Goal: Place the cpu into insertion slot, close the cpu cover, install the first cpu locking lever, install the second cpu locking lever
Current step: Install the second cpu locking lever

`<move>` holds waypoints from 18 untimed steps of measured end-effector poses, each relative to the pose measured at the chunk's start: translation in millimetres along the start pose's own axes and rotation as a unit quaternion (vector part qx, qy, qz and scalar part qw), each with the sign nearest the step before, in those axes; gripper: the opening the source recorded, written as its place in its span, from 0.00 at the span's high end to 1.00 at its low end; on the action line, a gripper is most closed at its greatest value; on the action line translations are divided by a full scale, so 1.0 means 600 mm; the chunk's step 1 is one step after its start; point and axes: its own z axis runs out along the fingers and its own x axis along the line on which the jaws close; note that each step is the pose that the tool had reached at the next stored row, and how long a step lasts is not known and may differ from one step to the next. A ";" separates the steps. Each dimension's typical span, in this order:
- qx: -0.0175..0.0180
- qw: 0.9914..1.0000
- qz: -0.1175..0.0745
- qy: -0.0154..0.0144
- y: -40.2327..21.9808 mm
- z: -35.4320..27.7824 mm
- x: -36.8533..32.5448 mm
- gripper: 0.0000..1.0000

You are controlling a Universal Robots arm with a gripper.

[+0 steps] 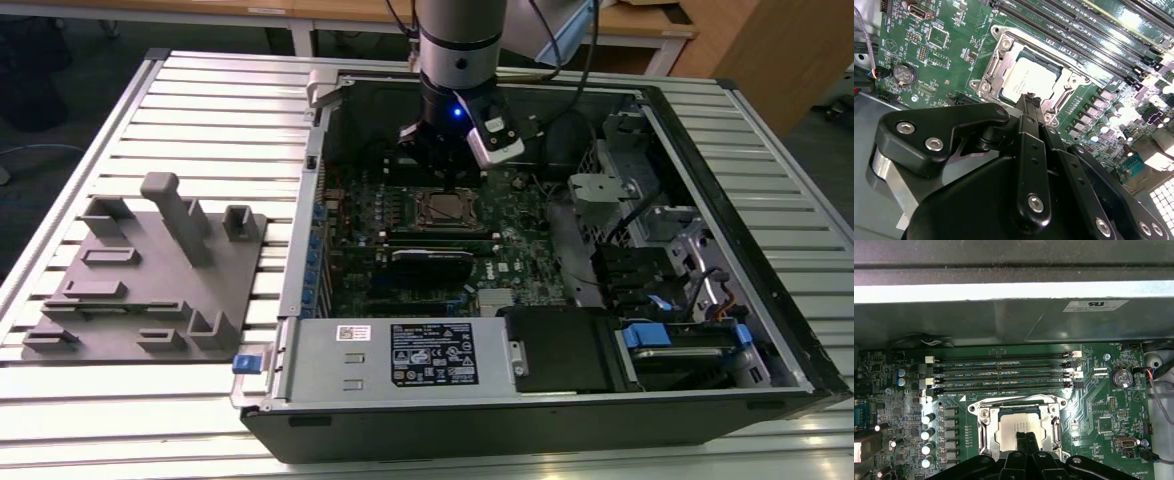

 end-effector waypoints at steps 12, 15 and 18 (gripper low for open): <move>0.000 1.000 -0.005 0.000 0.002 -0.019 -0.001 0.89; 0.000 1.000 -0.005 0.000 0.002 -0.020 -0.001 0.89; 0.000 1.000 -0.005 0.000 0.001 -0.020 -0.001 0.89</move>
